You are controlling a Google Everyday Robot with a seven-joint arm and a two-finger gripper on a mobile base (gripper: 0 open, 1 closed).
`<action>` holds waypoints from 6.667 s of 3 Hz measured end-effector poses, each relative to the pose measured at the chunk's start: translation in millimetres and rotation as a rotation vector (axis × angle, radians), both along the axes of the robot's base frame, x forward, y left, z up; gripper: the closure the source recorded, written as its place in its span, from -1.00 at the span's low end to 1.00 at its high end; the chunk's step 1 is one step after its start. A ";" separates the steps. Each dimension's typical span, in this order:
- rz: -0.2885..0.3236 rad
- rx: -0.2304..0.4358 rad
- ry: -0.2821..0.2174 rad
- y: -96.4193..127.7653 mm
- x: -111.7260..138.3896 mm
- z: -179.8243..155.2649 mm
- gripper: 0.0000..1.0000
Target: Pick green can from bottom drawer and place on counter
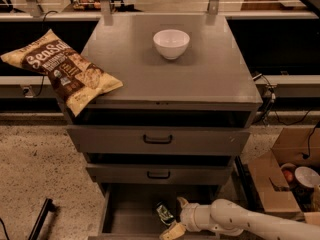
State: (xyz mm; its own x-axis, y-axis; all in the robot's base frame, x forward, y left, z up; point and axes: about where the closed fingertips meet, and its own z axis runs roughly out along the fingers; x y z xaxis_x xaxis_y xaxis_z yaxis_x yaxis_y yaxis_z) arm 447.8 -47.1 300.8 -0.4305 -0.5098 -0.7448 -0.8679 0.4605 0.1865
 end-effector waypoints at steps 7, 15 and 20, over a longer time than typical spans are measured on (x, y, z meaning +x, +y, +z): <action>-0.110 -0.099 -0.111 7.7 91.9 -136.6 -1.00; 0.013 0.078 -0.296 -23.1 50.4 -59.9 1.00; 0.488 0.358 -0.533 -5.7 -32.9 141.0 1.00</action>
Offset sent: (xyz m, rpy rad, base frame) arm 0.0246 0.0116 -0.0575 0.0840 0.0026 -0.0168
